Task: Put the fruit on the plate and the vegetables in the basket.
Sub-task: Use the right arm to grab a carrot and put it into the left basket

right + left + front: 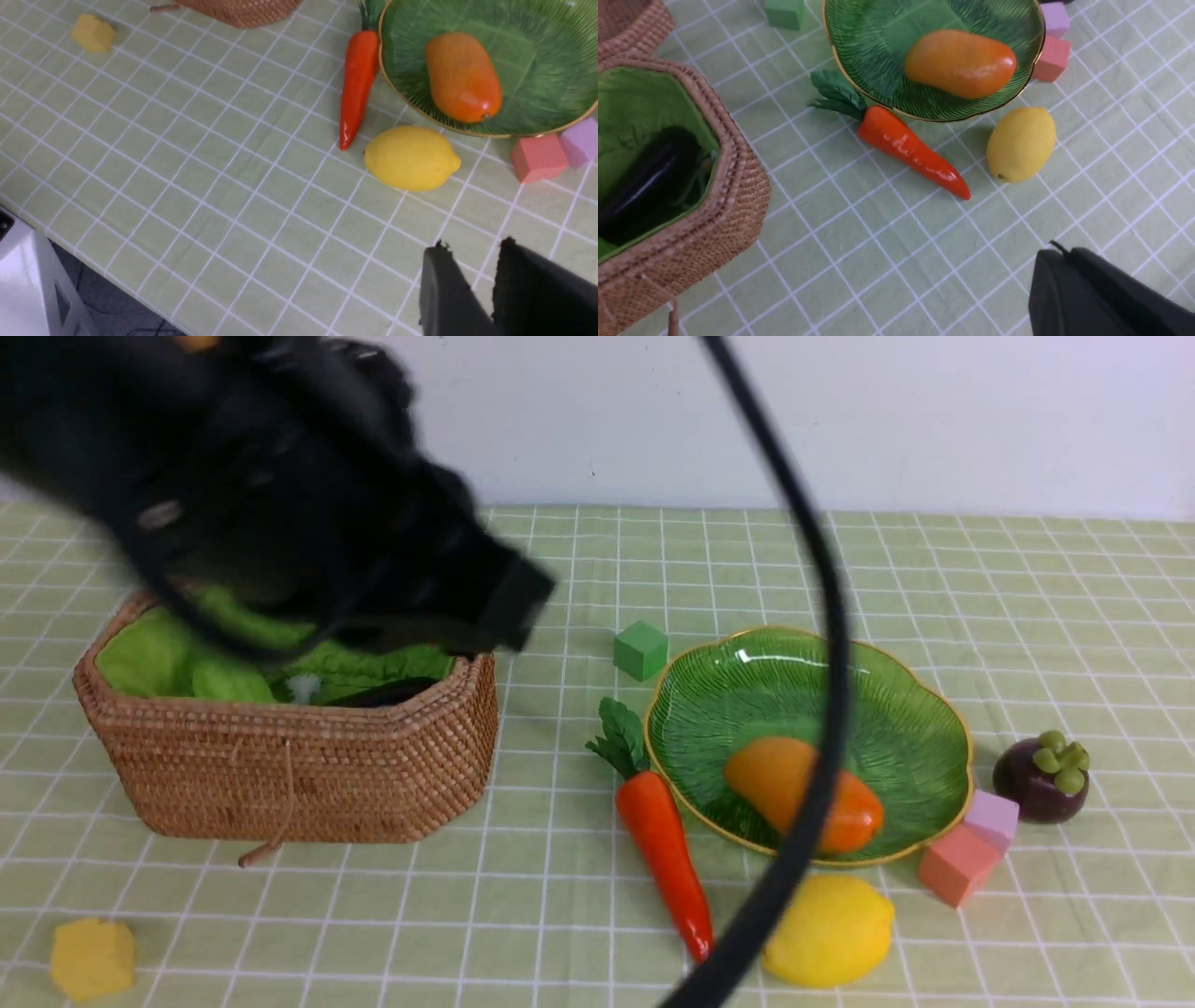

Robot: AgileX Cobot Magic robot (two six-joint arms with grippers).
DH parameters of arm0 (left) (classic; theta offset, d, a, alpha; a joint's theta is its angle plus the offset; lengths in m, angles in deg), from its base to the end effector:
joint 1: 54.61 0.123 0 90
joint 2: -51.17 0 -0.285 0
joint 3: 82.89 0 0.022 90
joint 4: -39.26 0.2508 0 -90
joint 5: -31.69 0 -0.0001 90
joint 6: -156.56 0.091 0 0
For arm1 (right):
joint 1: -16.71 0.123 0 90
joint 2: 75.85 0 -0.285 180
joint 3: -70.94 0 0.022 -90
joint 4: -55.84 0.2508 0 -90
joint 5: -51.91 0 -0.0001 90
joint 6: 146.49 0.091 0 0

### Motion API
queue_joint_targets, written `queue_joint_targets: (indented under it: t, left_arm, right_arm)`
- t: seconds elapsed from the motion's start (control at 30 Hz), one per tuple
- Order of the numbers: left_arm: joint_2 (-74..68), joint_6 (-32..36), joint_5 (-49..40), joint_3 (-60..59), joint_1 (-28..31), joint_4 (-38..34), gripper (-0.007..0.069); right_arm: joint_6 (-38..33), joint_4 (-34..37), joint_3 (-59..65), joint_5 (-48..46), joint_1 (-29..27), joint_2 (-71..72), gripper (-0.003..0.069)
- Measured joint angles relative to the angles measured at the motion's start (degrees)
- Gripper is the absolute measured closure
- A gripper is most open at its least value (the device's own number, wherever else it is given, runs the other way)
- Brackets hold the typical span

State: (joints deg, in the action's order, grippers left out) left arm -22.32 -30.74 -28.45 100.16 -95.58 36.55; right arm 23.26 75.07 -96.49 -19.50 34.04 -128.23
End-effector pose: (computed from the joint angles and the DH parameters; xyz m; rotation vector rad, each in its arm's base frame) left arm 0.1614 -0.1451 0.4418 0.6691 2.2299 -0.4931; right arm 0.0914 0.0583 0.4133 -0.5873 2.2907 0.4885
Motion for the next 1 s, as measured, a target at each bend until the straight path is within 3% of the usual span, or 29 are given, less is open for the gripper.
queue_joint_targets:
  t: [0.27, 0.4, 0.47, 0.7, 1.0]
  left_arm:
    - [26.49, -0.17, 19.04, -28.95, 0.0, -0.19, 0.0638]
    - [34.56, -0.99, 21.46, -33.68, 0.0, -0.19, 0.0638]
    - [36.97, -2.13, 21.59, -34.61, 0.0, -0.14, 0.0638]
    - [38.97, -3.43, 22.08, -34.92, 0.0, -0.1, 0.0638]
    - [38.97, -3.43, 21.76, -35.04, 0.0, -0.1, 0.0638]
  right_arm:
    - [0.22, 8.49, 0.0, 5.42, 0.06, -16.57, 0.0648]
    - [0.99, 11.31, 0.0, 8.67, 3.17, -23.25, 0.0656]
    - [2.61, 10.74, 0.0, 10.56, 7.28, -26.36, 0.0656]
    - [11.78, -1.95, -6.78, 12.84, 21.54, -38.02, 0.0654]
    - [16.39, -9.71, -13.91, 12.29, 24.51, -44.43, 0.0638]
